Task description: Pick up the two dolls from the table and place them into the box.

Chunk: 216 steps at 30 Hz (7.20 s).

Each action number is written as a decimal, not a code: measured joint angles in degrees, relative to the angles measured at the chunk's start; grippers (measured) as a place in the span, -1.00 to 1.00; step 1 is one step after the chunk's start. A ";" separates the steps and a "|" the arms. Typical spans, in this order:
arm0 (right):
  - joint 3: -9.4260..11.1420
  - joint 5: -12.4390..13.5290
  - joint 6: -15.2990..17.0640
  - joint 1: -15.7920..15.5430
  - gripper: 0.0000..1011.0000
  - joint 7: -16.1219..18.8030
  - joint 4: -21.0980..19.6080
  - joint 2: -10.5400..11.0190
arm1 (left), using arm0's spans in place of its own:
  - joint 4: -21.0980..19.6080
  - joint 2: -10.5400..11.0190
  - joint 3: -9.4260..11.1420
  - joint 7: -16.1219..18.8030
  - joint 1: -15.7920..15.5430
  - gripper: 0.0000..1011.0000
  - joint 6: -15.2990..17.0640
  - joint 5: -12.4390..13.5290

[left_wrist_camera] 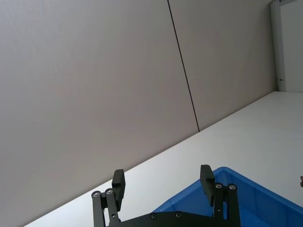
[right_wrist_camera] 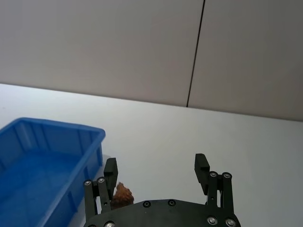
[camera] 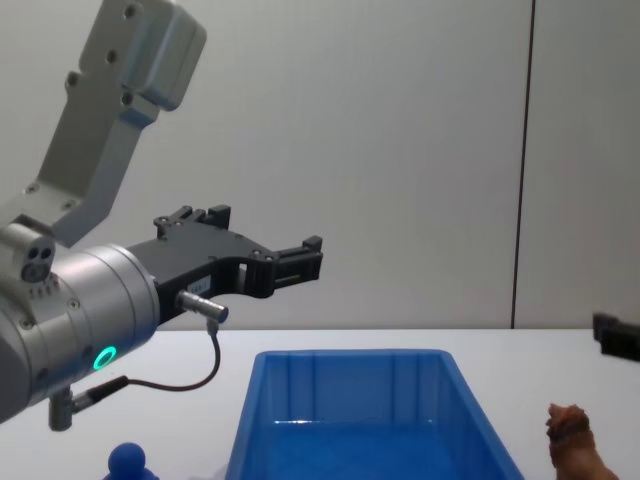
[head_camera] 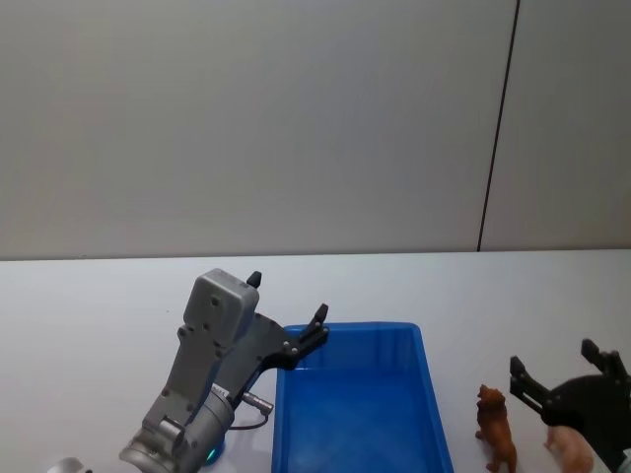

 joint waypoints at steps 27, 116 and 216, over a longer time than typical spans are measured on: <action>0.81 -0.99 6.72 -4.24 0.98 -5.16 1.00 0.49 | 0.00 0.00 0.00 0.00 0.00 0.98 0.00 0.00; -5.43 -10.44 2.06 6.56 0.65 14.89 7.05 -11.15 | 0.00 0.00 0.00 0.00 0.00 0.98 0.00 0.00; -0.98 -5.05 3.73 -1.55 -0.43 5.23 5.73 -7.70 | 0.00 0.00 0.00 0.00 0.00 0.98 0.00 0.00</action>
